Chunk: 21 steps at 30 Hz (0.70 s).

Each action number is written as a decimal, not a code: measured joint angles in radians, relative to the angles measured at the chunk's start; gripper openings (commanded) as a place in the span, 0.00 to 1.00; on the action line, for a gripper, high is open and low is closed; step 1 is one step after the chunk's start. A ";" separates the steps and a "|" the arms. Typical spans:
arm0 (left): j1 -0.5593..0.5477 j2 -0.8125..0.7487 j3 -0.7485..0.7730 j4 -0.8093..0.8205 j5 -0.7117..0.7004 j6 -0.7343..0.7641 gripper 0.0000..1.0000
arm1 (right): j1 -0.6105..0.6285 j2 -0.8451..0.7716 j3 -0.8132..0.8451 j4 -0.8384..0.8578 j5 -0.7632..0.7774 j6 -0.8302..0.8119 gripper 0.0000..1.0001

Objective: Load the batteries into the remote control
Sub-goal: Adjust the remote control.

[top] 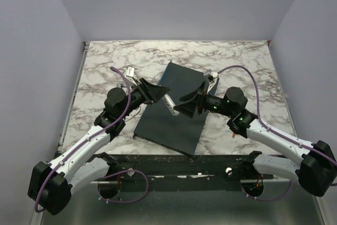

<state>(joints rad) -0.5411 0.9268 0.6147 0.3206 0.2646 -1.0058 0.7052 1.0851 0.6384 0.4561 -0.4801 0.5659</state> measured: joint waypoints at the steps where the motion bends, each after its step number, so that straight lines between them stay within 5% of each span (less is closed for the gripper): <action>1: 0.000 -0.001 -0.024 0.045 0.014 0.000 0.00 | 0.000 0.000 -0.011 0.029 -0.014 0.026 0.91; 12: -0.003 0.041 -0.066 0.435 0.207 -0.012 0.00 | 0.000 0.068 -0.068 0.251 -0.128 0.235 0.91; 20: -0.002 0.068 -0.071 0.509 0.237 -0.018 0.01 | 0.001 0.092 -0.068 0.351 -0.185 0.296 0.43; 21: -0.001 0.070 -0.072 0.515 0.238 -0.022 0.11 | 0.000 0.099 -0.068 0.362 -0.192 0.305 0.34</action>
<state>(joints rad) -0.5423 0.9970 0.5423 0.8356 0.5022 -1.0279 0.7055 1.1839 0.5701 0.8185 -0.6720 0.8707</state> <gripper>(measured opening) 0.546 0.546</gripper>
